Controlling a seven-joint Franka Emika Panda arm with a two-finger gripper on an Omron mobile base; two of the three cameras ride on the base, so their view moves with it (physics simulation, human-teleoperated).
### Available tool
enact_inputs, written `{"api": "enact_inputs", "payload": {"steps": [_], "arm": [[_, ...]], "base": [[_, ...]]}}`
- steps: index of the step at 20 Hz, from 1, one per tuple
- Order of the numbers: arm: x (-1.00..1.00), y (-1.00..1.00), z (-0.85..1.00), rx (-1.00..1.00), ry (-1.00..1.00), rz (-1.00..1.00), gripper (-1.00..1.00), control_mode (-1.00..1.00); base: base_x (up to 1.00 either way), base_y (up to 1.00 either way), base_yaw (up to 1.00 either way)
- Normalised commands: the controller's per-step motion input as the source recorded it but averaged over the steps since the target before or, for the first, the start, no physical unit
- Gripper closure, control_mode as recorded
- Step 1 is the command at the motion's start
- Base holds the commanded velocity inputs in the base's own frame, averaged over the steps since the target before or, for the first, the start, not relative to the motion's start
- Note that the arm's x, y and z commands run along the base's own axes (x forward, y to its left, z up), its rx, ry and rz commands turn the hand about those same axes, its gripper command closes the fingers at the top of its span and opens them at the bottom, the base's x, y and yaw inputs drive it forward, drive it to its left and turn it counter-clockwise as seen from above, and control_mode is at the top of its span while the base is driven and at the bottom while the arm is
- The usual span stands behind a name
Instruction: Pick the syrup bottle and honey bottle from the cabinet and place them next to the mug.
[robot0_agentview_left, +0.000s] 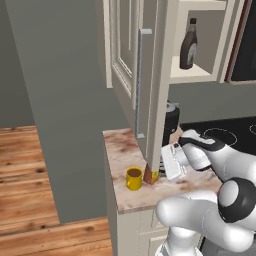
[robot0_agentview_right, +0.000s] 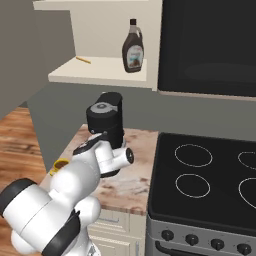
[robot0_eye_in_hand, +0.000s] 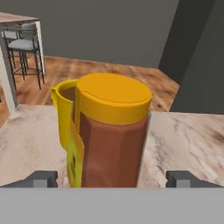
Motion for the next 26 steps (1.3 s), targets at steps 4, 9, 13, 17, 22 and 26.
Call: {"api": "enact_inputs", "payload": {"steps": [4, 9, 13, 17, 22, 26], "arm": [[-0.27, 0.0, 0.55, 0.06, -0.14, -0.01, -1.0, -1.0], [-0.37, 0.0, 0.73, 0.06, -0.12, 0.0, -1.0, -1.0], [-0.25, 0.0, 0.8, 0.05, -0.03, 0.0, -1.0, -1.0], [-0.1, 0.0, 0.71, 0.01, 0.04, -0.06, -1.0, -1.0], [0.0, -0.26, 0.55, 0.0, 0.28, -0.33, -1.0, -1.0], [0.0, -0.7, 0.59, 0.03, 0.48, -0.52, -1.0, -1.0]], "base": [[0.0, 0.0, 0.0], [0.0, 0.0, 0.0], [0.0, 0.0, 0.0], [0.0, 0.0, 0.0], [0.0, 0.0, 0.0], [0.0, 0.0, 0.0]]}}
